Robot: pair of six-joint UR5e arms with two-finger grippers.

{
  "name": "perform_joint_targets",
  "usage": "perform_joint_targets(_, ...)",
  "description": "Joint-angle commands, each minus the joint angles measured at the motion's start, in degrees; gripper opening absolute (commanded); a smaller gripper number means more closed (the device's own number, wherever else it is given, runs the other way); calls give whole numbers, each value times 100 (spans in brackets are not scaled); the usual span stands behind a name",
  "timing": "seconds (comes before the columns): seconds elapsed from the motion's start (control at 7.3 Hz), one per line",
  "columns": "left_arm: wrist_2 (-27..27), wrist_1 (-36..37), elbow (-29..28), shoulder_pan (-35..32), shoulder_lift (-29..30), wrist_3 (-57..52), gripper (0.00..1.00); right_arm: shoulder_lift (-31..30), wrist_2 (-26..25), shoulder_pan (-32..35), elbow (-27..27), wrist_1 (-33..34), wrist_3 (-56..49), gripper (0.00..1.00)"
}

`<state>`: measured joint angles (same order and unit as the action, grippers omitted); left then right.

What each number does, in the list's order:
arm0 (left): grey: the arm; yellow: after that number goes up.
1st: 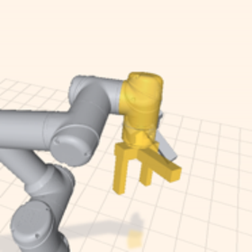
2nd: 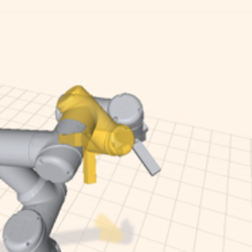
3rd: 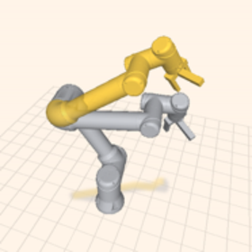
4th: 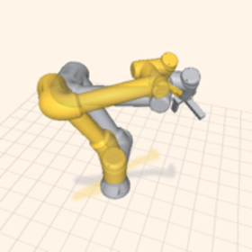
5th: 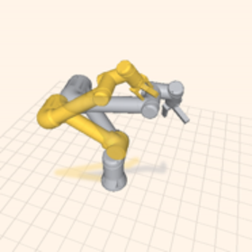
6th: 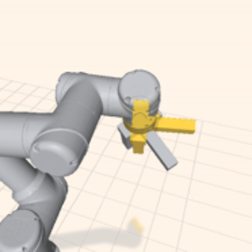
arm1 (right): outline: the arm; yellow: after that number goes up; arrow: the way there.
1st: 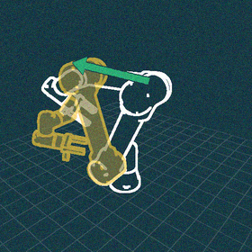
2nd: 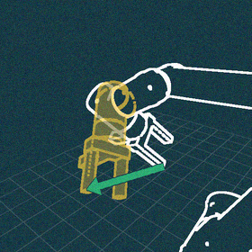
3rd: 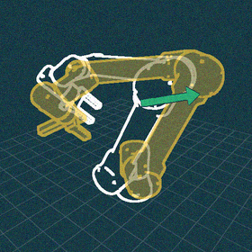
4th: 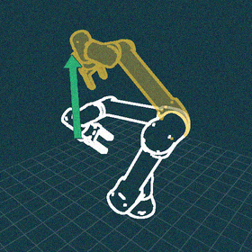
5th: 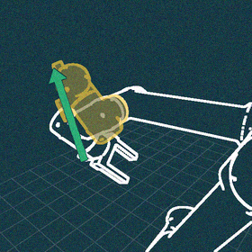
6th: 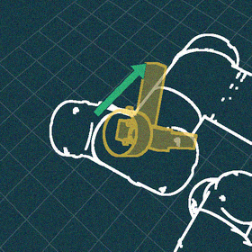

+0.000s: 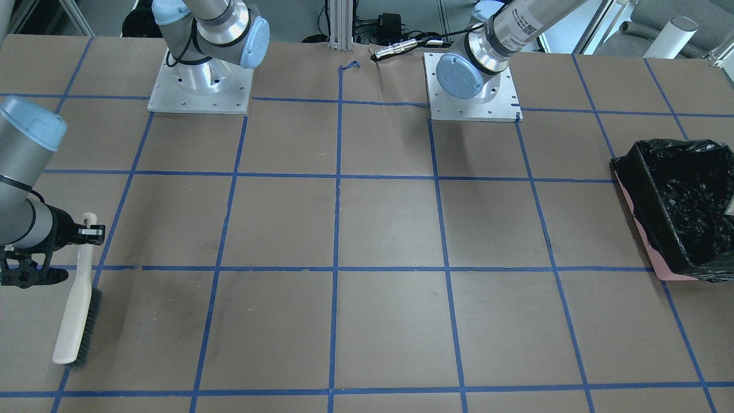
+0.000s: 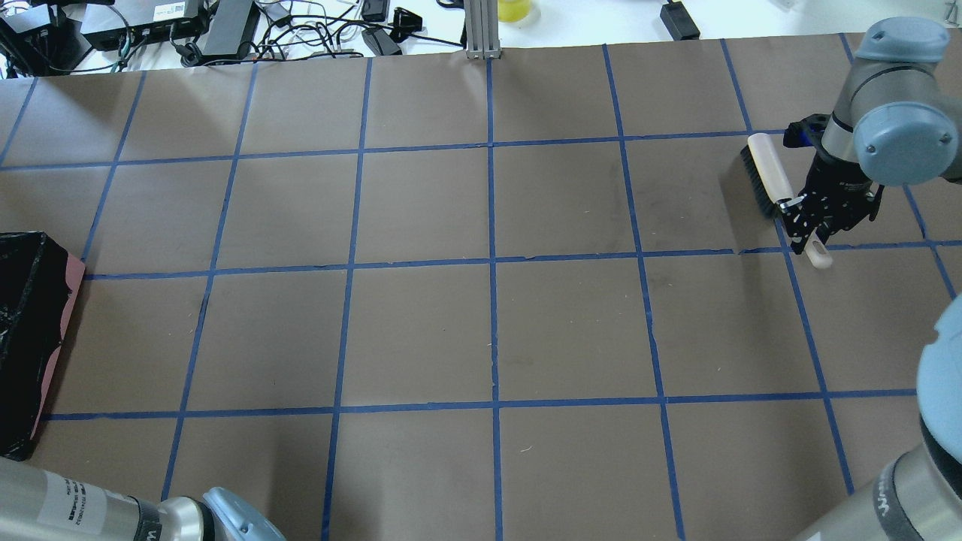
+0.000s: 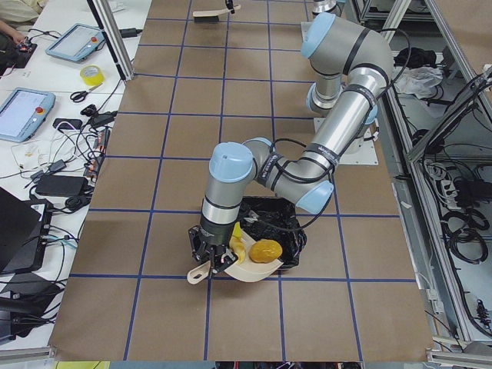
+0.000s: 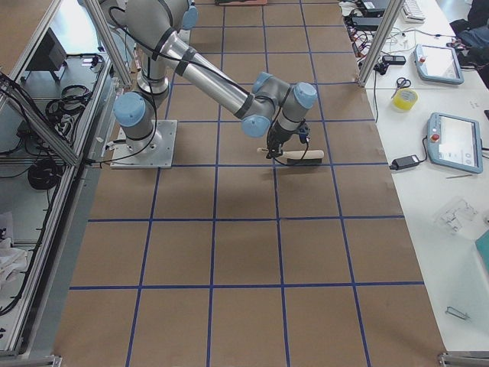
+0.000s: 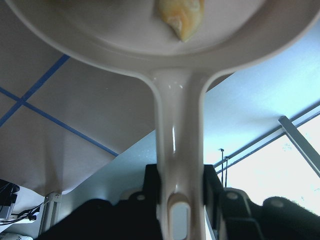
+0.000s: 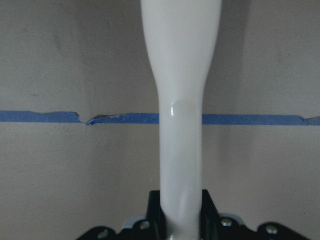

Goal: Sweep and dump trash into bin
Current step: 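Tip the dustpan over the bin with the left gripper while the right lowers the brush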

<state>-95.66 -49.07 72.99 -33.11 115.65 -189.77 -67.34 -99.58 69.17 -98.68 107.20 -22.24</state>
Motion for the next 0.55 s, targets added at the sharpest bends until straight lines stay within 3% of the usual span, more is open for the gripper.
perform_joint_targets(0.0,-128,90,233,59,-358,-269,0,1,0,0,-71,20,-35,41)
perform_joint_targets(0.14,-242,125,381,41,-429,-210,0,19,17,0,-107,55,-26,66)
perform_joint_targets(0.27,-347,482,705,41,-569,-192,0,19,26,0,-107,64,-9,72)
perform_joint_targets(0.41,-340,1086,1239,32,-787,-227,0,28,17,0,-107,56,-9,72)
